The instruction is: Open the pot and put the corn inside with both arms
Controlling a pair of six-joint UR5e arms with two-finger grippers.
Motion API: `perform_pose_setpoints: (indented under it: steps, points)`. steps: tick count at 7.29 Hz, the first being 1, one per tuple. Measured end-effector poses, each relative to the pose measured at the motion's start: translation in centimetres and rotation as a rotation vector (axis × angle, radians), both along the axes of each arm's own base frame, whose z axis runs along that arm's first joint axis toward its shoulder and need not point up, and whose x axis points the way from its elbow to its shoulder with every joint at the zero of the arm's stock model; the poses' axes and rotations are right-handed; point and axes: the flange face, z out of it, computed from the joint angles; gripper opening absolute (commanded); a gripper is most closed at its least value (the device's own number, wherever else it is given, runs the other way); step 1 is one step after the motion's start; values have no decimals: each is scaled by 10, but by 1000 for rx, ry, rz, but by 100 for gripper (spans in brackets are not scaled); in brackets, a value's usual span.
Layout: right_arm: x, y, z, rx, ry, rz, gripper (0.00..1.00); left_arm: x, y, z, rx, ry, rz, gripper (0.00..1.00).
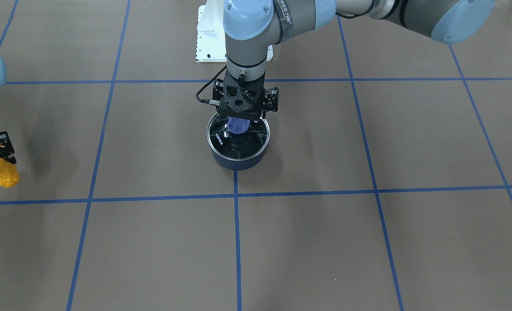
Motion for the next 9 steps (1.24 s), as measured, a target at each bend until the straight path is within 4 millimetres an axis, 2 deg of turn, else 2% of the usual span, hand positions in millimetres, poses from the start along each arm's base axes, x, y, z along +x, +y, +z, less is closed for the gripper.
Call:
perform_pose_setpoints:
  steps: [1,3,5,7,9]
  points:
    - [-2,-6,-26,0,-1,3,16,10,5,3,9,7,15,100]
    - [-7,-18,-80,-9,3,13,14,28,1,11,31,34,28,100]
    - [-10,-24,-116,-15,6,20,13,35,-2,17,35,40,30,99]
    - [-11,-24,-127,-14,4,21,13,38,-3,20,30,35,30,96]
    - [-12,-24,-130,-12,0,19,13,42,-3,23,25,34,29,80]
